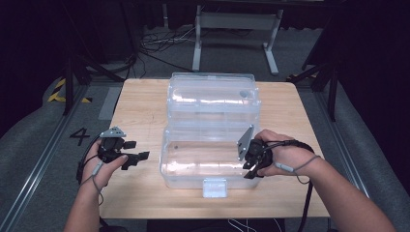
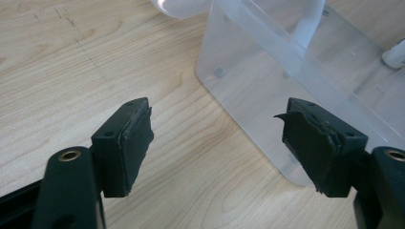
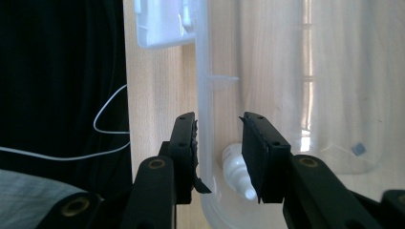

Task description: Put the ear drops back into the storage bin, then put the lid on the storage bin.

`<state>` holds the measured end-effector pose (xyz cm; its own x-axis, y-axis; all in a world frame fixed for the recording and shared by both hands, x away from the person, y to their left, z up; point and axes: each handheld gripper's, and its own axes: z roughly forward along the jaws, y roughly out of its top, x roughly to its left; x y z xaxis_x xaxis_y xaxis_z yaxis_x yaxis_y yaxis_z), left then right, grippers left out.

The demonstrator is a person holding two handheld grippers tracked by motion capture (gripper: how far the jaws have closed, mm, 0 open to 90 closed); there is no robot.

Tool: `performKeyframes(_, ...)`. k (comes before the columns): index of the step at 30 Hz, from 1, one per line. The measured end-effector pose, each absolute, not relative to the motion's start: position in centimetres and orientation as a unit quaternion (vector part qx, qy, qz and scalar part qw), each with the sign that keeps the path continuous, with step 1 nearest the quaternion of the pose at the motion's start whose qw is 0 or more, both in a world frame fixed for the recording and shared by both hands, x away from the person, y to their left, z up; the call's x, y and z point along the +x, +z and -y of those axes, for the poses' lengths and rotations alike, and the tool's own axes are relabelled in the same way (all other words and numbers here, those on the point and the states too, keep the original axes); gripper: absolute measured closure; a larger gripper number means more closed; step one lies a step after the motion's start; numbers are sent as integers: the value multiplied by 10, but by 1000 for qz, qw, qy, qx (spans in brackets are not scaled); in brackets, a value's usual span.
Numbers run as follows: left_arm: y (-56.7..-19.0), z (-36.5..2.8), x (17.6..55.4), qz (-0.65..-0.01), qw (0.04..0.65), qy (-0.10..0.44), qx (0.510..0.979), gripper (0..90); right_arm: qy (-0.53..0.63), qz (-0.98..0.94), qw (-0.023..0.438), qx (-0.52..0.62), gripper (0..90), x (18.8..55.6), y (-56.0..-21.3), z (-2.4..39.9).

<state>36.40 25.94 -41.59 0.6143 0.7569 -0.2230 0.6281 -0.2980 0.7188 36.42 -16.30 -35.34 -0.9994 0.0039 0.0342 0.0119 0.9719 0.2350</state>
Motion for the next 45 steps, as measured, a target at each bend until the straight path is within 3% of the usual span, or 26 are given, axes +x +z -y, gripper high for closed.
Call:
performKeyframes(19,-386,-243,368,-391,438,98,804,361,-134,991,3,-5,829,353,-392,164)
performKeyframes(45,-308,-175,424,-300,445,109,837,341,-186,982,-15,-21,832,351,-396,174)
